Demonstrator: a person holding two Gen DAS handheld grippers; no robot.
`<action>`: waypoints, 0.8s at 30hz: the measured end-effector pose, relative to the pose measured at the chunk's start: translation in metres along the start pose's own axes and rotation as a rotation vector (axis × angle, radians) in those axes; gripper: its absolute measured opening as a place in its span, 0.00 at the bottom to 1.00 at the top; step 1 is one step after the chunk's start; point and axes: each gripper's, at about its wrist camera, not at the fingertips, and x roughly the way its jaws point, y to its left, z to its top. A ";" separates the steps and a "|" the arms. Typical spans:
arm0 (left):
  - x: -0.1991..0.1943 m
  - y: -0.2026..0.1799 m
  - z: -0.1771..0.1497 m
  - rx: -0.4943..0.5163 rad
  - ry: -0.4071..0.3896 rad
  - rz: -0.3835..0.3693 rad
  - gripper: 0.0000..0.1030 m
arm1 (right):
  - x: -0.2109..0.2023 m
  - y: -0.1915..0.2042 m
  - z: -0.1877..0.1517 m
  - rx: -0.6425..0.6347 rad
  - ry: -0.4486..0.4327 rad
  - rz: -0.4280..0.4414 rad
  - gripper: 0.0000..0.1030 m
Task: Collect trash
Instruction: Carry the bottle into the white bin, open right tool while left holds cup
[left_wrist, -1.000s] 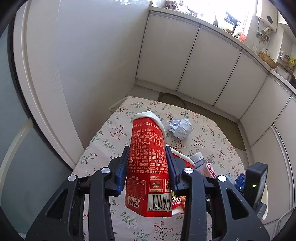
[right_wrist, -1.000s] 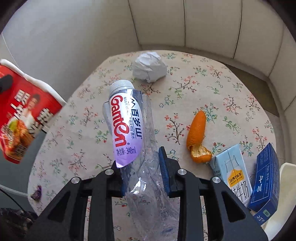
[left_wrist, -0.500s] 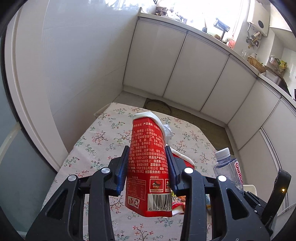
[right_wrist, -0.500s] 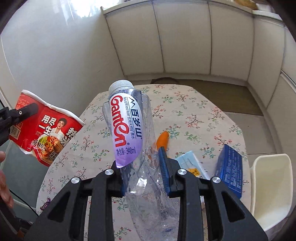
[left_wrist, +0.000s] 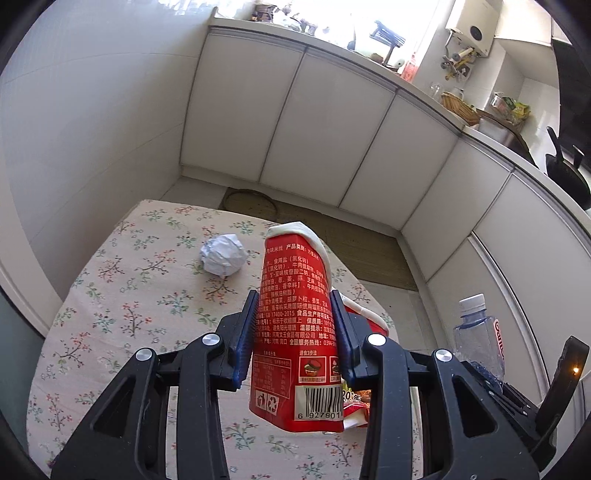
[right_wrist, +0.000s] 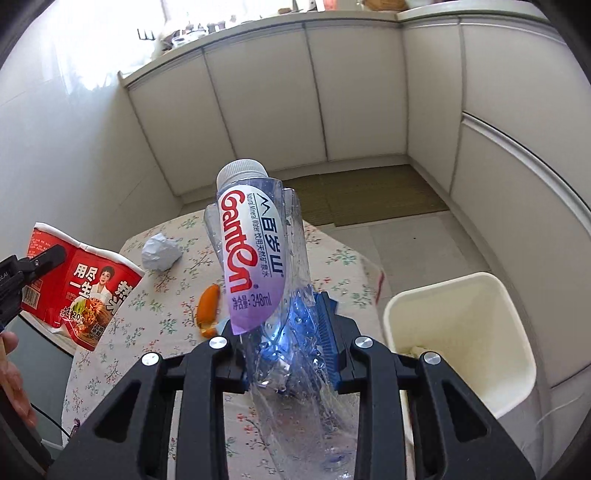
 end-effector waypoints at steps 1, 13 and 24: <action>0.003 -0.008 -0.001 0.006 0.004 -0.015 0.35 | -0.004 -0.009 0.000 0.014 -0.006 -0.014 0.28; 0.023 -0.106 -0.027 0.111 0.037 -0.138 0.35 | -0.029 -0.125 -0.014 0.175 0.000 -0.197 0.28; 0.053 -0.183 -0.059 0.207 0.108 -0.204 0.35 | -0.031 -0.175 -0.027 0.232 0.017 -0.273 0.61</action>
